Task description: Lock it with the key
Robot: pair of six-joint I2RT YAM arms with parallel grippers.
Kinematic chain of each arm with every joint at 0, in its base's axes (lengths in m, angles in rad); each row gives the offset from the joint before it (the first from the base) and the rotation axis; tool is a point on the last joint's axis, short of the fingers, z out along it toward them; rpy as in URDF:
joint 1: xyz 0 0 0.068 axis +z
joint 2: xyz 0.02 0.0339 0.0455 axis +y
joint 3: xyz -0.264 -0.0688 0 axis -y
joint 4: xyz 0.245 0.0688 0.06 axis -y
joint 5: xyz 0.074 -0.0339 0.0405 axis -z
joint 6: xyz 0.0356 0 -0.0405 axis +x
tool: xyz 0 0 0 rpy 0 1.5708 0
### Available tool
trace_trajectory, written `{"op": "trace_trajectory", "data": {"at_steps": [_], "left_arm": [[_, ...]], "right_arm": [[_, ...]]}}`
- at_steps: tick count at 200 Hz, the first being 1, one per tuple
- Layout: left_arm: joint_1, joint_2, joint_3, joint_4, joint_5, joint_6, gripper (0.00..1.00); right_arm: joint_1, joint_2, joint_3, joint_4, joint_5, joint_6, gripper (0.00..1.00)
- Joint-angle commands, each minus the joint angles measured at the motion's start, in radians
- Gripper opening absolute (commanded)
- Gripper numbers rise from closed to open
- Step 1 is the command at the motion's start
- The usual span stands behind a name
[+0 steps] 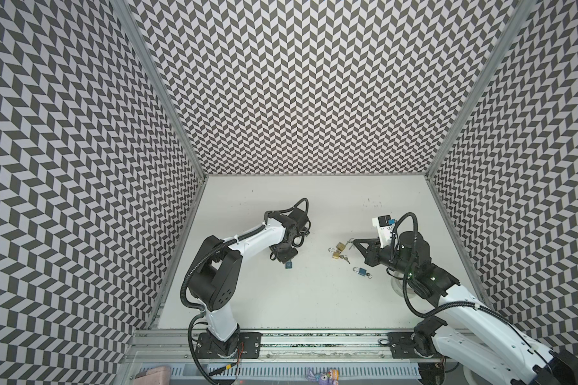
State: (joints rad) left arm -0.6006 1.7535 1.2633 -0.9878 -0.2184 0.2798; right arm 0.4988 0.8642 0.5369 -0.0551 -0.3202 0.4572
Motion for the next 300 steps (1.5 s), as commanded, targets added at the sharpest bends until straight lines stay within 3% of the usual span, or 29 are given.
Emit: {"op": "trace_trajectory", "data": {"at_steps": [1,46,66,96,124,168,191,210,300], "left_arm": [[0.002,-0.054,0.028,0.048,-0.038,-0.027,0.27],[0.023,-0.163,-0.021,0.154,0.009,-0.079,0.27],[0.064,-0.293,-0.067,0.282,0.153,-0.109,0.35],[0.158,-0.462,-0.163,0.472,0.383,-0.193,0.47],[0.231,-0.556,-0.266,0.603,0.456,-0.293,0.62],[0.366,-0.683,-0.474,0.85,0.662,-0.509,0.74],[0.486,-0.738,-0.607,1.008,0.797,-0.654,0.73],[0.561,-0.734,-0.646,1.029,0.87,-0.669,0.72],[0.606,-0.729,-0.649,0.974,0.848,-0.614,0.75]], "right_arm": [[-0.004,0.009,-0.003,0.047,-0.014,0.008,0.0],[0.021,0.027,0.011,0.035,-0.015,-0.037,0.0],[0.103,0.067,0.023,0.02,0.044,-0.077,0.0],[0.212,0.196,0.066,0.014,0.034,-0.13,0.0],[0.304,0.334,0.114,0.032,0.044,-0.144,0.0],[0.406,0.566,0.222,0.065,0.141,-0.099,0.0],[0.428,0.67,0.269,0.095,0.176,-0.048,0.0],[0.435,0.748,0.308,0.11,0.198,-0.029,0.0],[0.435,0.978,0.467,0.117,0.216,-0.02,0.0]]}}
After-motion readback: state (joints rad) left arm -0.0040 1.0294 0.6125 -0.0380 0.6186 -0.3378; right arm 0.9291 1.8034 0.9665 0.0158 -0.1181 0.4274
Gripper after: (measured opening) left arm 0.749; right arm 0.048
